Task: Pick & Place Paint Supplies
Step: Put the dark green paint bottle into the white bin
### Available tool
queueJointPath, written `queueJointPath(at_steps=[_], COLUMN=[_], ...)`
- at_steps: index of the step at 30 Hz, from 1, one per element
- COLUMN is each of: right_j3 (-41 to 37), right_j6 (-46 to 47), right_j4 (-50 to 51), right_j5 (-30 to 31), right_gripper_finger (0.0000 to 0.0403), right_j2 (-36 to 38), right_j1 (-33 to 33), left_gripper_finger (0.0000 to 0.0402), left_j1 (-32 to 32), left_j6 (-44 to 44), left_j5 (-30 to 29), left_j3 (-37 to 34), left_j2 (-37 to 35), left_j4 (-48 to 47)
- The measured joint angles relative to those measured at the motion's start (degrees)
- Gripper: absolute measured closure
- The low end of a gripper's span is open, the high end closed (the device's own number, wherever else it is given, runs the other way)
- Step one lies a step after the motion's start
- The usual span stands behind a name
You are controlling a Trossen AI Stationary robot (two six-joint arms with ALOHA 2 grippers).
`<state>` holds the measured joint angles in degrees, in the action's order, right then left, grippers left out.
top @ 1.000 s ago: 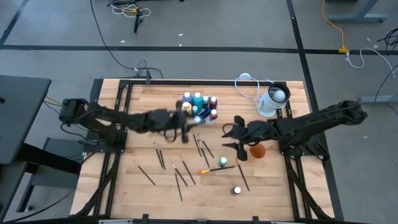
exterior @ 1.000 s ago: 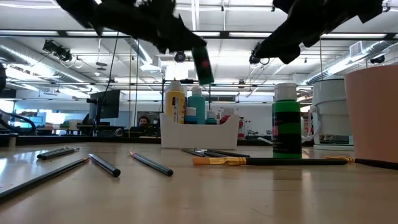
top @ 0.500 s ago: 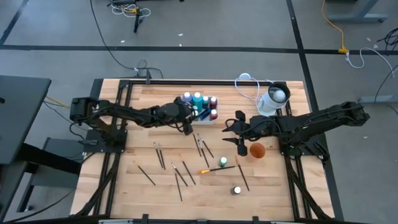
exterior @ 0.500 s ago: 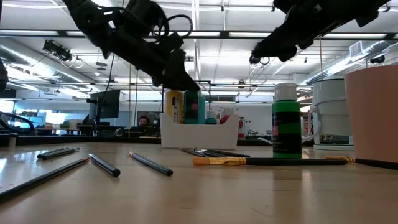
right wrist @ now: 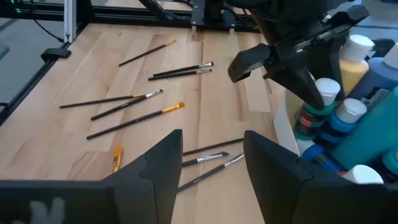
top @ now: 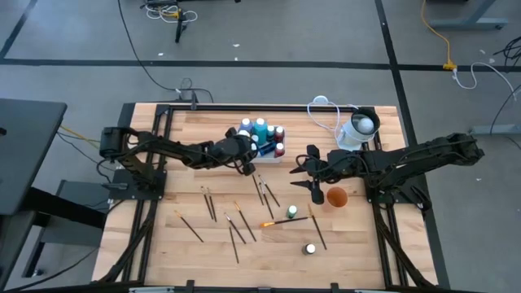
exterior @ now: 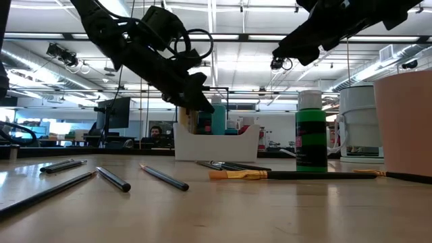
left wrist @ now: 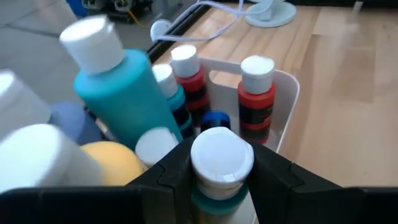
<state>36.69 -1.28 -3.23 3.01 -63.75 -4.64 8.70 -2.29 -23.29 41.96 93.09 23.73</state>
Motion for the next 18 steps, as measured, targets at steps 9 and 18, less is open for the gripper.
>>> queueJointPath(at_steps=[9, 18], right_j3=[0.0, 0.0], right_j6=[-0.7, -1.2], right_j4=[-0.6, -0.7], right_j5=[0.0, 0.0], right_gripper_finger=[0.0227, 0.0227], right_j2=[0.0, 0.0], right_j1=[0.0, 0.0], left_gripper_finger=[0.0261, 0.0275], left_j1=[1.4, 1.9], left_j6=[-2.2, 1.4], left_j5=[2.3, 0.2], left_j3=[0.2, 1.1], left_j2=[-0.2, 0.0], left_j4=[-2.4, -0.2])
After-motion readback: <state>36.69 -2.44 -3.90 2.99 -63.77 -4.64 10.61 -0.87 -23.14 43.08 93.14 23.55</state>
